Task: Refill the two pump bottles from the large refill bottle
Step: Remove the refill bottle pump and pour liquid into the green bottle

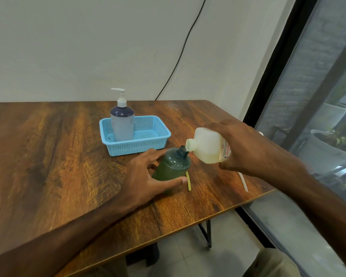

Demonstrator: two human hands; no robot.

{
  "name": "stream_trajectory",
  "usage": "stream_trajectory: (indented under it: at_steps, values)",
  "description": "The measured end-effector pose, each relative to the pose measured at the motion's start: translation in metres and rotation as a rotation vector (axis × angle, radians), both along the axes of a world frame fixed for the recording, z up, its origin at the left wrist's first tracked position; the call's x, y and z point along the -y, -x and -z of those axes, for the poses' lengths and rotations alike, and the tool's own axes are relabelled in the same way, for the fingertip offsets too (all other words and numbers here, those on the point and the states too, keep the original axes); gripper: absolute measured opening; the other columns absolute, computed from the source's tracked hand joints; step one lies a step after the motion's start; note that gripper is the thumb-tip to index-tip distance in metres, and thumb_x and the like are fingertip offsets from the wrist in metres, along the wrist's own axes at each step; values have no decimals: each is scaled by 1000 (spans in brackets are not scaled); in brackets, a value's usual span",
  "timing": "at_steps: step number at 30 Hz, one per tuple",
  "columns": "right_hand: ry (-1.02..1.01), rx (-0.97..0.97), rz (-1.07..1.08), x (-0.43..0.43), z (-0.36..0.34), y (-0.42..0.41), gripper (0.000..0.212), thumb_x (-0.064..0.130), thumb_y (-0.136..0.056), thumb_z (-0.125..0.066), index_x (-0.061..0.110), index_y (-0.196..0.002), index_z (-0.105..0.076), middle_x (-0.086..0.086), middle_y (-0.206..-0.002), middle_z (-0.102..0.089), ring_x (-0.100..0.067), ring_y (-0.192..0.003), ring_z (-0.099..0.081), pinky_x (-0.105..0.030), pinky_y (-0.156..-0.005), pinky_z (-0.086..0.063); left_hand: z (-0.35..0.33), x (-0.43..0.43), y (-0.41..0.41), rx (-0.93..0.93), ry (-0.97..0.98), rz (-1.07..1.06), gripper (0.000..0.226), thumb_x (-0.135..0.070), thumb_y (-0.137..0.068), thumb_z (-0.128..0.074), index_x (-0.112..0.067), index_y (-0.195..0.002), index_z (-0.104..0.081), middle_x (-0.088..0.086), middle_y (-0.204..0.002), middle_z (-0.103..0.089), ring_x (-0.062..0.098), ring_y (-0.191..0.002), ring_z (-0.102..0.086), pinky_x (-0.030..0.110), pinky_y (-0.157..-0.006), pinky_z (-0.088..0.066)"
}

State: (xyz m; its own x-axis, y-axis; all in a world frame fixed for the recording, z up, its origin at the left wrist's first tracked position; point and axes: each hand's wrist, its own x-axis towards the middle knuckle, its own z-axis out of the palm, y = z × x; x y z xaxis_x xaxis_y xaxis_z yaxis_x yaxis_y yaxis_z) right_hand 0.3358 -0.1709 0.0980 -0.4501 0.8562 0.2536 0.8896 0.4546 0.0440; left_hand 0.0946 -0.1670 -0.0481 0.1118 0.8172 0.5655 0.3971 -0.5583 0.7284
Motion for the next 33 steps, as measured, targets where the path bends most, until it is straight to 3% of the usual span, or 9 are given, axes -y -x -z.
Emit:
stream_trajectory:
  at_steps: [16,22,33]
  values:
    - [-5,-1,-8,1,0,1,92,31,-70,-88,28,-148,-41,3,-139,-55,-19,-129,-49,-43,-101,-49,-1,0,1,2,-2,-2,81,-59,-65,-93,-36,-137,-63,-19,-124,-69,4,-116,-64,31,-81,-62]
    - [-12,0,-14,-1,2,0,93,32,-69,-89,29,-149,-41,3,-140,-56,-19,-129,-49,-44,-102,-49,-2,1,0,4,-10,-8,76,-62,-64,-91,-48,-132,-58,-22,-124,-69,1,-116,-63,30,-81,-62]
    - [2,-9,-15,-5,5,-2,95,31,-70,-88,29,-151,-38,4,-143,-53,-18,-132,-47,-44,-104,-48,0,0,0,5,-5,3,79,-66,-65,-89,-43,-135,-60,-20,-124,-69,4,-116,-63,35,-81,-63]
